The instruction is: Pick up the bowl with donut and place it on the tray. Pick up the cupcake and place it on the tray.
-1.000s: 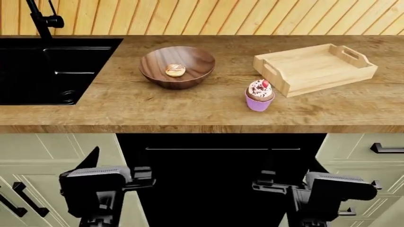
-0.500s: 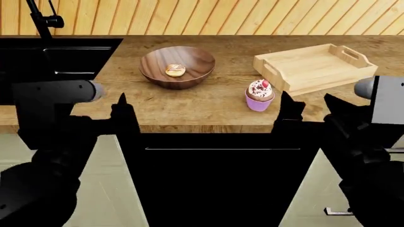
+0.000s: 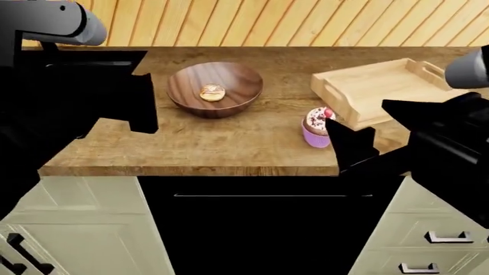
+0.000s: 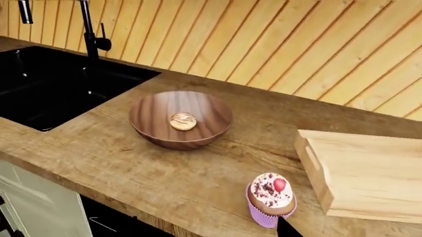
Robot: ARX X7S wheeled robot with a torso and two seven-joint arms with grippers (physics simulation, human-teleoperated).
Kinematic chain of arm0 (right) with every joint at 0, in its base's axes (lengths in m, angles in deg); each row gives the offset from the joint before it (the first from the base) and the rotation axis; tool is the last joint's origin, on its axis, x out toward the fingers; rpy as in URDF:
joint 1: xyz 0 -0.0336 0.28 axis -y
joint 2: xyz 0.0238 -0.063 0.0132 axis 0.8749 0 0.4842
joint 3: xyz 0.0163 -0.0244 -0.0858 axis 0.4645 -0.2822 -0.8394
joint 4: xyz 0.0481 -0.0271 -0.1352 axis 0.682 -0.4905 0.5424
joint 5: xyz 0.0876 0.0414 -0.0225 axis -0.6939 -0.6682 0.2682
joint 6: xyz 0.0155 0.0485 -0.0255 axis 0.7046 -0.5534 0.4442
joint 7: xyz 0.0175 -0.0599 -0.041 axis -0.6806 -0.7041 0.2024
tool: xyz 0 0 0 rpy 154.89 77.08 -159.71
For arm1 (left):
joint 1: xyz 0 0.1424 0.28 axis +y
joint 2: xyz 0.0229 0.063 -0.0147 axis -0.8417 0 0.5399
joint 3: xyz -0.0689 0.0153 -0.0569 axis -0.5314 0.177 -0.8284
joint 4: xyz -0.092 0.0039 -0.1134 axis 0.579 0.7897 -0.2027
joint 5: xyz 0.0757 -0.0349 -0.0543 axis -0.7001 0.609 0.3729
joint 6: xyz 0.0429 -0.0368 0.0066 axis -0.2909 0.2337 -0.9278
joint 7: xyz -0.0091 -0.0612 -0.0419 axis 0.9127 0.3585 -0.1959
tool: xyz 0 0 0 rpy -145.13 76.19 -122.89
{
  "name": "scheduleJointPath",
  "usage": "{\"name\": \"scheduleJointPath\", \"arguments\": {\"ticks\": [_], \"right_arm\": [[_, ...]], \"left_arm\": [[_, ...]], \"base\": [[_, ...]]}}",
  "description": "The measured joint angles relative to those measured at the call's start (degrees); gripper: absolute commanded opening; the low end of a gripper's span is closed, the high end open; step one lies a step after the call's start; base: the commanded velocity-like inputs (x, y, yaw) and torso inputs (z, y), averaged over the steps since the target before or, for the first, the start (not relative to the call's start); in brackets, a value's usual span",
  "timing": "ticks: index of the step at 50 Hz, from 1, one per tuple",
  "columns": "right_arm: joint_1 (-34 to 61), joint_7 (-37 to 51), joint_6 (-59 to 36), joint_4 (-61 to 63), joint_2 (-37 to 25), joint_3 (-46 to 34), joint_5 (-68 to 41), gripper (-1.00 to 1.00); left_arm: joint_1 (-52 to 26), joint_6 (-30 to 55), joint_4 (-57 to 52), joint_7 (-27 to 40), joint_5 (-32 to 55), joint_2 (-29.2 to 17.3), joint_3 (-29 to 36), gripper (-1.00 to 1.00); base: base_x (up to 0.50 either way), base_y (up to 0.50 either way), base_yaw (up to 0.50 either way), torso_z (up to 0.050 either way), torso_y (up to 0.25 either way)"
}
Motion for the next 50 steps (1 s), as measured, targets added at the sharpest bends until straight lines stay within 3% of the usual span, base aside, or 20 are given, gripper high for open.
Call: {"name": "scheduleJointPath", "arguments": {"ticks": [29, 50], "right_arm": [[18.23, 9.22, 7.83, 2.53, -10.43, -17.7, -23.26, 1.0], [23.77, 10.78, 12.68, 7.26, -14.63, -23.93, -32.22, 1.0]], "left_arm": [[-8.91, -4.31, 4.02, 4.48, 12.58, -5.72, 10.36, 1.0], [-11.09, -8.02, 2.84, 4.91, 17.75, -8.38, 15.22, 1.0]], "base": [[0.38, 0.0, 0.0, 0.0, 0.0], [0.26, 0.0, 0.0, 0.0, 0.001]]}}
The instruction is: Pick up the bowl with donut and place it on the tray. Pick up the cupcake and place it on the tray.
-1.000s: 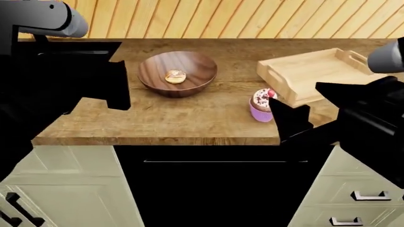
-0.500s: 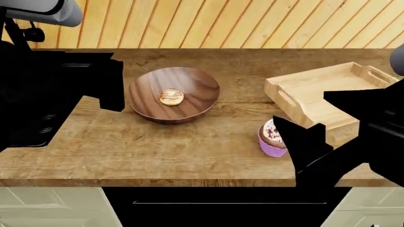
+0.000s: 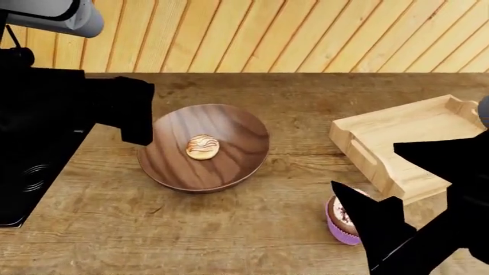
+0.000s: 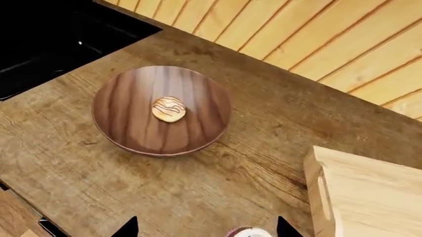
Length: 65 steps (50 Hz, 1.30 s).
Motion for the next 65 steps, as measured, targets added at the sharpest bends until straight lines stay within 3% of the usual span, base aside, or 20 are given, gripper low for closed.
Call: {"name": "scheduleJointPath", "arguments": {"ticks": [13, 31, 51, 65], "right_arm": [[-0.62, 2.15, 2.82, 2.5, -2.22, -5.02, -0.47, 1.0], [-0.79, -0.58, 6.1, 2.79, -4.78, -2.9, 1.86, 1.0], [3.69, 0.34, 5.72, 4.02, -7.72, -3.63, -2.07, 1.0], [0.88, -2.27, 4.14, 5.05, -10.98, -3.4, 0.5, 1.0]], "left_arm": [[0.22, -1.33, -1.14, -1.1, -0.3, -1.58, 0.28, 1.0], [1.55, 0.18, 0.29, -6.43, -2.14, -1.61, 0.21, 1.0], [-2.75, -5.34, 9.95, -4.8, 11.33, -4.37, 9.02, 1.0], [-2.59, -2.28, 14.21, -7.83, 5.88, -6.17, 8.95, 1.0]], "base": [[0.0, 0.0, 0.0, 0.0, 0.0], [0.17, 0.0, 0.0, 0.0, 0.001], [0.0, 0.0, 0.0, 0.0, 0.0], [0.0, 0.0, 0.0, 0.0, 0.0]]}}
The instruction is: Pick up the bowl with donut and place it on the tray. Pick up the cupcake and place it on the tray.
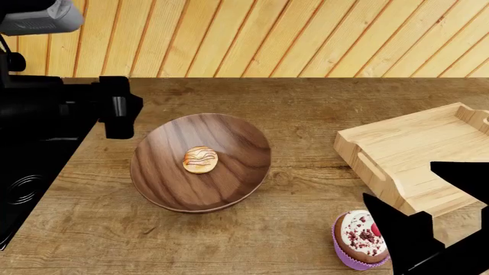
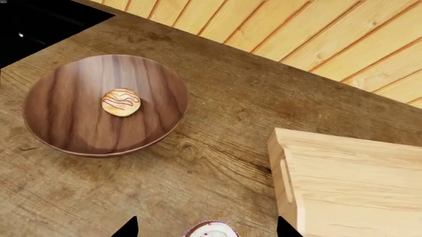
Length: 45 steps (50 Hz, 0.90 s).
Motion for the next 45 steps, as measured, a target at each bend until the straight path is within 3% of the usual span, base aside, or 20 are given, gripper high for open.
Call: {"name": "scheduleJointPath", "arguments": {"ticks": [16, 35, 45], "right_arm": [[-2.25, -1.9, -0.73, 0.62, -1.46, -0.15, 2.44, 1.0], [-4.79, -4.87, -1.37, 1.3, -3.07, 0.28, 5.14, 1.0], [-5.82, -6.0, -1.64, 1.57, -3.22, 0.16, 6.31, 1.0]], "left_arm": [[2.66, -2.04, 0.99, 1.26, 3.9, -3.92, 3.29, 1.0], [12.81, -5.93, 0.45, -6.58, -0.67, -4.28, 0.16, 1.0], [15.72, -7.31, 2.68, -10.98, -7.0, -1.92, -0.94, 1.0]], "base": [[0.0, 0.0, 0.0, 0.0, 0.0], [0.0, 0.0, 0.0, 0.0, 0.0], [0.0, 0.0, 0.0, 0.0, 0.0]]}}
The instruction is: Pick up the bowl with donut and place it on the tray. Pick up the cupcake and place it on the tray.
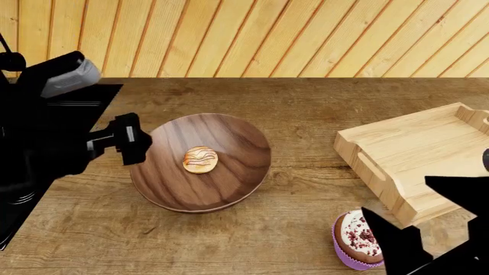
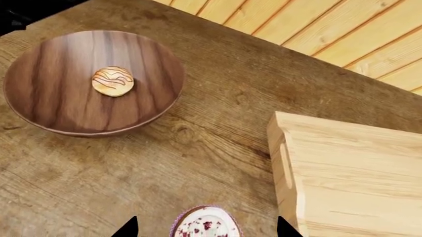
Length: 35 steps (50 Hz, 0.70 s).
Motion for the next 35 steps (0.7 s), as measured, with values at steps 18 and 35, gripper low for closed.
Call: {"name": "scheduleJointPath", "arguments": {"ticks": [18, 35], "right_arm": [[-2.52, -2.41, -0.49, -0.2, 0.0, -0.18, 3.21, 1.0], [-5.16, -5.39, -0.09, 0.3, -1.38, 0.76, 5.94, 1.0]], "left_arm": [[-0.73, 0.75, 7.97, -1.29, -4.32, 5.07, 3.89, 1.0], [-2.99, 4.69, 15.93, -6.46, -10.42, 8.38, 7.4, 1.0]], "base": [[0.0, 0.0, 0.0, 0.0, 0.0], [0.0, 0.0, 0.0, 0.0, 0.0]]}}
